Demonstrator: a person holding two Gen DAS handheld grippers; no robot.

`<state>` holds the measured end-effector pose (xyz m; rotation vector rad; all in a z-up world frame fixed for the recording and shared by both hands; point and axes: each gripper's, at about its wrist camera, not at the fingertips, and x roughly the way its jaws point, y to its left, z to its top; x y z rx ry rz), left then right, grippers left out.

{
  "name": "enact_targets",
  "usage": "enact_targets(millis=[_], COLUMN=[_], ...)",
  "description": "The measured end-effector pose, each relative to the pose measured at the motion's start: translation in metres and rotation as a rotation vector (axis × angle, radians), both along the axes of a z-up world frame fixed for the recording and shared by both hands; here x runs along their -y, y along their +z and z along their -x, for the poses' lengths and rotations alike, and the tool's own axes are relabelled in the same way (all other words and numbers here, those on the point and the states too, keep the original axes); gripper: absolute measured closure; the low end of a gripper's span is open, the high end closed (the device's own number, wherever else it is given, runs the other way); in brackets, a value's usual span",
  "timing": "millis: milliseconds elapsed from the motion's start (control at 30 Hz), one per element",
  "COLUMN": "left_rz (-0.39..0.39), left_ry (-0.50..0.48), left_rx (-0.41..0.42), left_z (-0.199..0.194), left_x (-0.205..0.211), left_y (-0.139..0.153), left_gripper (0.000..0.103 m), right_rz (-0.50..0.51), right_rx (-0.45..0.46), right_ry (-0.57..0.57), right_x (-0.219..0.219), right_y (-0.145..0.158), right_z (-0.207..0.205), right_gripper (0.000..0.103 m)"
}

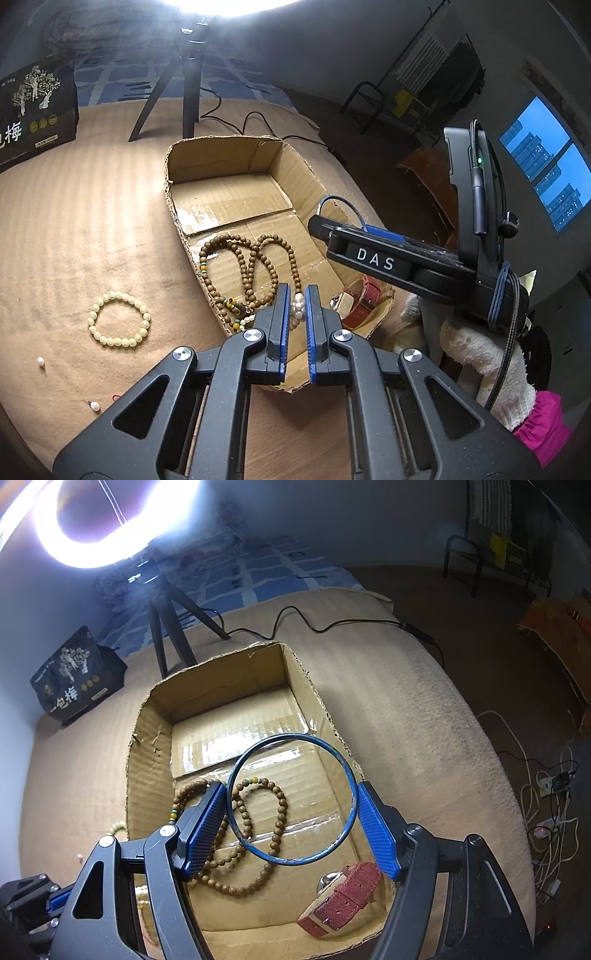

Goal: Organize jewelry
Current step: 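Carry the pearls and bangle over the box and open both tools, then move both tools back toward the yellow bead bracelet and jade pendant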

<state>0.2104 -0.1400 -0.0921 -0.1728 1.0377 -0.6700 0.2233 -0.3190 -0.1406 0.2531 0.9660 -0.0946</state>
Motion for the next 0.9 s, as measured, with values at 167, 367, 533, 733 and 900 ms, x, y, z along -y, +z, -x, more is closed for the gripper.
enact_targets(millis=[167, 367, 533, 733, 900], left_rz=[-0.014, -0.024, -0.027, -0.045, -0.066], left_ry=[0.0, 0.005, 0.015, 0.03, 0.055], left_rx=[-0.011, -0.007, 0.004, 0.026, 0.049], left_z=[0.001, 0.004, 0.005, 0.01, 0.012], left_x=[-0.002, -0.006, -0.012, -0.022, -0.039], left_y=[-0.001, 0.001, 0.006, 0.012, 0.016], left_gripper=[0.097, 0.097, 0.097, 0.097, 0.097], right_rz=[-0.014, -0.009, 0.0, 0.001, 0.004], right_rx=[0.015, 0.023, 0.035, 0.047, 0.065], right_ry=[-0.009, -0.003, -0.002, 0.006, 0.034], right_x=[0.002, 0.0, -0.002, -0.005, -0.015], right_y=[0.001, 0.005, 0.012, 0.018, 0.027], right_z=[0.001, 0.004, 0.007, 0.012, 0.016], right_gripper=[0.025, 0.023, 0.023, 0.023, 0.023])
